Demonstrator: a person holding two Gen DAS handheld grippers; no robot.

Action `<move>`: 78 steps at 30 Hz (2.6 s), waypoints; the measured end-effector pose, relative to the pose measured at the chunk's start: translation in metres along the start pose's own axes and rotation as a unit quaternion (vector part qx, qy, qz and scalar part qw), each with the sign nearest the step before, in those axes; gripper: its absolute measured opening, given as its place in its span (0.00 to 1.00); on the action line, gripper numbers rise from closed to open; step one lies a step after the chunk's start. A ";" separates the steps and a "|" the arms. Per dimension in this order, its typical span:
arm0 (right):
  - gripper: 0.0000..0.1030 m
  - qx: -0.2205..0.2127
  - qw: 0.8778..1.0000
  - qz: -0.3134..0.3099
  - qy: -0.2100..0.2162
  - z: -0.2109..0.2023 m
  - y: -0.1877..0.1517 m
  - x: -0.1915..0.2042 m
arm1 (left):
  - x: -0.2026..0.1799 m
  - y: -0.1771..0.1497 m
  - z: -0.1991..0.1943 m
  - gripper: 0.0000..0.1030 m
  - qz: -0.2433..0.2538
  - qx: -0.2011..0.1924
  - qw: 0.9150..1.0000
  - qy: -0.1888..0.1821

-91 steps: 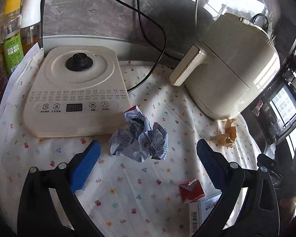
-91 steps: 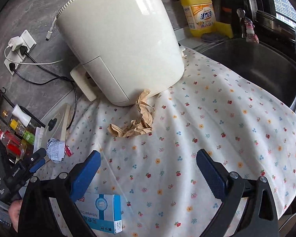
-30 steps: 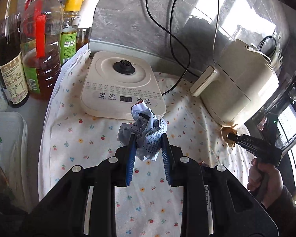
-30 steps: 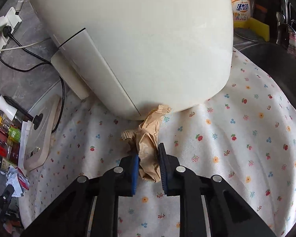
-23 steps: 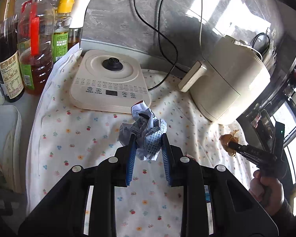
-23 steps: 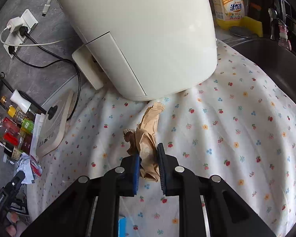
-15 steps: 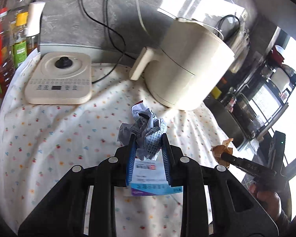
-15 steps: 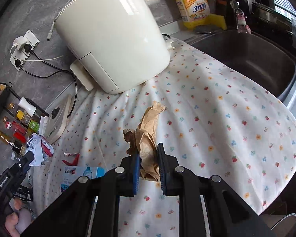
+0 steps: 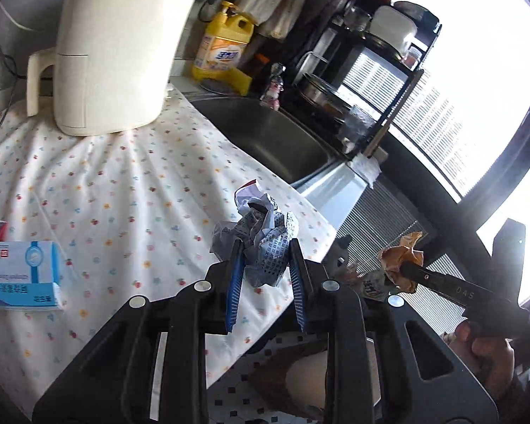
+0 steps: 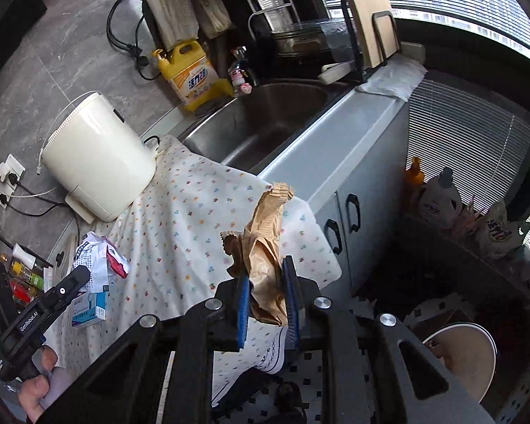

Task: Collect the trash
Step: 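Carry both items over the white bin and open both grippers to drop them, then move both grippers back to the counter toward the tablet box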

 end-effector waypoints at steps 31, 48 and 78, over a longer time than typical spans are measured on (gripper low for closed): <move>0.25 0.034 0.981 0.157 -0.105 -0.076 -0.110 -0.248 | -0.214 -0.146 0.110 0.25 0.104 0.158 0.977 -0.099; 0.64 0.054 0.967 0.218 -0.120 -0.084 -0.149 -0.294 | -0.247 -0.178 0.144 0.25 0.154 0.217 0.958 -0.103; 0.89 -0.024 0.977 0.176 -0.114 -0.112 -0.107 -0.232 | -0.185 -0.114 0.091 0.94 0.125 0.139 0.981 -0.052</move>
Point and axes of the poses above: each gripper's, at about its wrist camera, not at the fingertips, and z roughly the way its jaws point, x to its left, y to its top, the point moved 2 cm from there along z, roughly the way its jaws point, and after that the axes turned 5 degrees about y, right-handed, at the moved point
